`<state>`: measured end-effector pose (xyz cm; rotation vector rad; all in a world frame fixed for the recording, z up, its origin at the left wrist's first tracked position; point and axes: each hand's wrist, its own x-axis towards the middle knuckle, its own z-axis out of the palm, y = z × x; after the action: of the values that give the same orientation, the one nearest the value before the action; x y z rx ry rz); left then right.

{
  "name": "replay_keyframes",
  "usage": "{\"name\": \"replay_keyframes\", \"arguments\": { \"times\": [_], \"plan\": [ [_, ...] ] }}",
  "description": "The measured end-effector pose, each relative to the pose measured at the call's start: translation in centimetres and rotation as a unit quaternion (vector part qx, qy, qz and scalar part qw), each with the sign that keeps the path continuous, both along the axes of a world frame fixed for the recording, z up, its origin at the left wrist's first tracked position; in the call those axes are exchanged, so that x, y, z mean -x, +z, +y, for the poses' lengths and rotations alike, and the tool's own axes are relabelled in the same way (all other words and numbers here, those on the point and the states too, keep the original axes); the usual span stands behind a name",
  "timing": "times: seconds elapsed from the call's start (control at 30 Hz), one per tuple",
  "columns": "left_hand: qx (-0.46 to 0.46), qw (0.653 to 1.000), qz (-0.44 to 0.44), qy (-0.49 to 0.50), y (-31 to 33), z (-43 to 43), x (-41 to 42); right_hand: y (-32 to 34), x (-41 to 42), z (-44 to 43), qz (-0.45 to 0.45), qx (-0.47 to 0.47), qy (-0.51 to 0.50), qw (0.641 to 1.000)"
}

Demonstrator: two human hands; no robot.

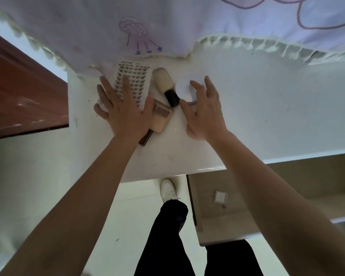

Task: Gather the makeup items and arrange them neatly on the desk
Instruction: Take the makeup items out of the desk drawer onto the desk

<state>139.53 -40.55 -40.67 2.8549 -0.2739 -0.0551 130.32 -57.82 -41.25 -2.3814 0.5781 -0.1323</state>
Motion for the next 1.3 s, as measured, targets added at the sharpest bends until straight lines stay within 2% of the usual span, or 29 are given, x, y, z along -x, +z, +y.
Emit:
{"name": "replay_keyframes", "arguments": {
  "times": [0.13, 0.23, 0.33, 0.5, 0.6, 0.73, 0.83, 0.93, 1.07, 1.3],
  "plan": [
    [0.044, 0.994, -0.066, -0.072, 0.3, -1.8, 4.5, 0.2, 4.5, -1.7, -0.036, 0.023, -0.072, 0.997],
    [0.079, 0.982, -0.076, -0.153, -0.4, -3.9, 10.3, -0.2, 9.2, -3.3, -0.093, 0.053, -0.131, 0.986],
    [0.091, 0.96, -0.075, -0.255, -1.2, -6.0, 16.5, -0.9, 14.8, -4.8, -0.098, 0.078, -0.186, 0.974],
    [0.132, 0.903, -0.06, -0.404, -2.3, -8.3, 24.1, -2.9, 22.7, -6.7, 0.003, 0.051, -0.228, 0.972],
    [0.089, 0.882, 0.008, -0.463, -4.8, -8.7, 27.5, -5.3, 26.3, -8.5, 0.146, 0.045, -0.179, 0.972],
    [-0.088, 0.886, 0.113, -0.441, -9.3, -8.8, 29.2, -7.7, 28.4, -10.8, 0.32, 0.0, -0.098, 0.942],
    [-0.183, 0.882, 0.178, -0.396, -11.9, -9.1, 29.2, -8.8, 28.0, -12.1, 0.351, 0.022, -0.057, 0.935],
    [-0.182, 0.895, 0.207, -0.351, -13.8, -8.7, 28.8, -9.9, 26.4, -13.2, 0.32, 0.051, -0.012, 0.946],
    [-0.182, 0.901, 0.212, -0.332, -14.7, -8.5, 29.4, -11.5, 25.4, -14.0, 0.296, 0.112, 0.145, 0.937],
    [-0.169, 0.924, 0.2, -0.279, -13.9, -11.7, 29.9, -10.6, 30.0, -14.0, 0.299, 0.1, 0.263, 0.912]
  ]
}}
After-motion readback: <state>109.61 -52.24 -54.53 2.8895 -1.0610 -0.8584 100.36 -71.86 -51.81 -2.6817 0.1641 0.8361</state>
